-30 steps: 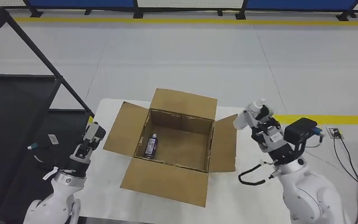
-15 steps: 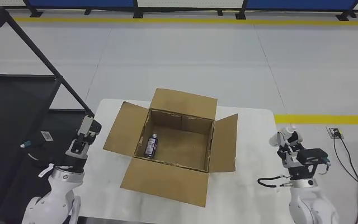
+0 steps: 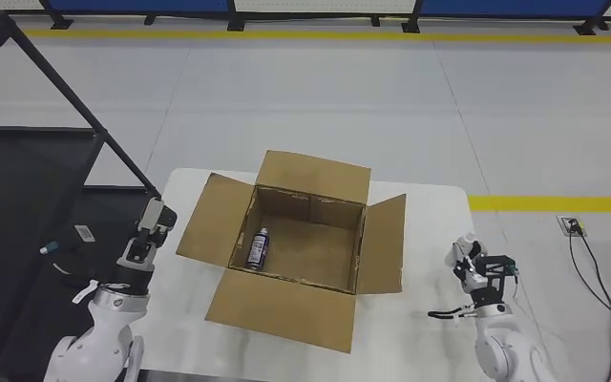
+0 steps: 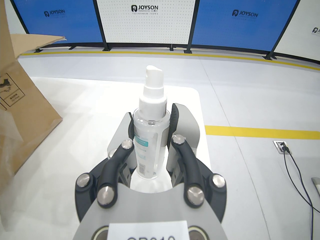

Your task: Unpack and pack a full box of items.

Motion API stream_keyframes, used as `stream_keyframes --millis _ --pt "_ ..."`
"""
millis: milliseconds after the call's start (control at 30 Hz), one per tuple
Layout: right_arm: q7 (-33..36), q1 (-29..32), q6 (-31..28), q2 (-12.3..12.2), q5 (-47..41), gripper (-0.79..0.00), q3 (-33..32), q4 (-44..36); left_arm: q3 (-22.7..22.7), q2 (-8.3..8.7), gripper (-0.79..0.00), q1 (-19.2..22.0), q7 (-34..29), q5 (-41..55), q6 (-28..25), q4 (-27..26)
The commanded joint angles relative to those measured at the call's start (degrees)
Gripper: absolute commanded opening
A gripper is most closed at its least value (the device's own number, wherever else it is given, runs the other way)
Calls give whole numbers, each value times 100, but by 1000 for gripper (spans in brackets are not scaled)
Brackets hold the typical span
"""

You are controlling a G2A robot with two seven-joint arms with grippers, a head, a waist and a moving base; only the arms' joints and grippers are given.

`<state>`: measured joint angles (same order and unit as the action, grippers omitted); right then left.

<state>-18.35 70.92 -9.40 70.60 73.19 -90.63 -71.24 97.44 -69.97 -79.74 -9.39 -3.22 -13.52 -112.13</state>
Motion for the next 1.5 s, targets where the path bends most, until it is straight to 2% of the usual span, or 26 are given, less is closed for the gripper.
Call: stream_keyframes --millis 0,200,233,300,367,433,500,567,1100,1233,1367,1467 --pt "-14 -93 33 9 -17 -785 36 195 -5 0 0 7 1 -17 4 9" --pt "-145 -310 62 38 -74 -785 154 656 12 2 0 35 15 -43 20 17" --pt "-169 -321 54 40 -92 -659 160 700 17 2 0 38 15 -48 23 17" --pt "-205 -326 26 41 -122 -529 160 763 22 3 0 44 11 -47 24 10" --pt "-240 -313 -24 39 -166 -413 147 789 19 3 0 46 1 -51 23 3" --pt "-268 -286 -56 34 -180 -382 131 785 14 5 0 54 -15 -63 16 -5" --pt "-288 -245 -78 31 -194 -228 125 759 8 5 0 65 -27 -70 22 -13" --pt "-307 -199 -100 29 -190 -135 123 710 0 6 0 76 -42 -82 20 -14" --pt "-205 4 -213 5 -196 -71 101 431 46 11 0 41 -64 -22 -38 6" --pt "-294 100 -244 -5 -350 0 -8 289 66 13 0 19 -68 -14 -57 -5" --pt "-351 417 -421 -53 -629 0 -351 -347 149 17 0 -21 -57 9 -85 -3" --pt "-236 778 -552 -94 -769 0 -646 -1235 268 21 0 -81 0 39 -79 38"
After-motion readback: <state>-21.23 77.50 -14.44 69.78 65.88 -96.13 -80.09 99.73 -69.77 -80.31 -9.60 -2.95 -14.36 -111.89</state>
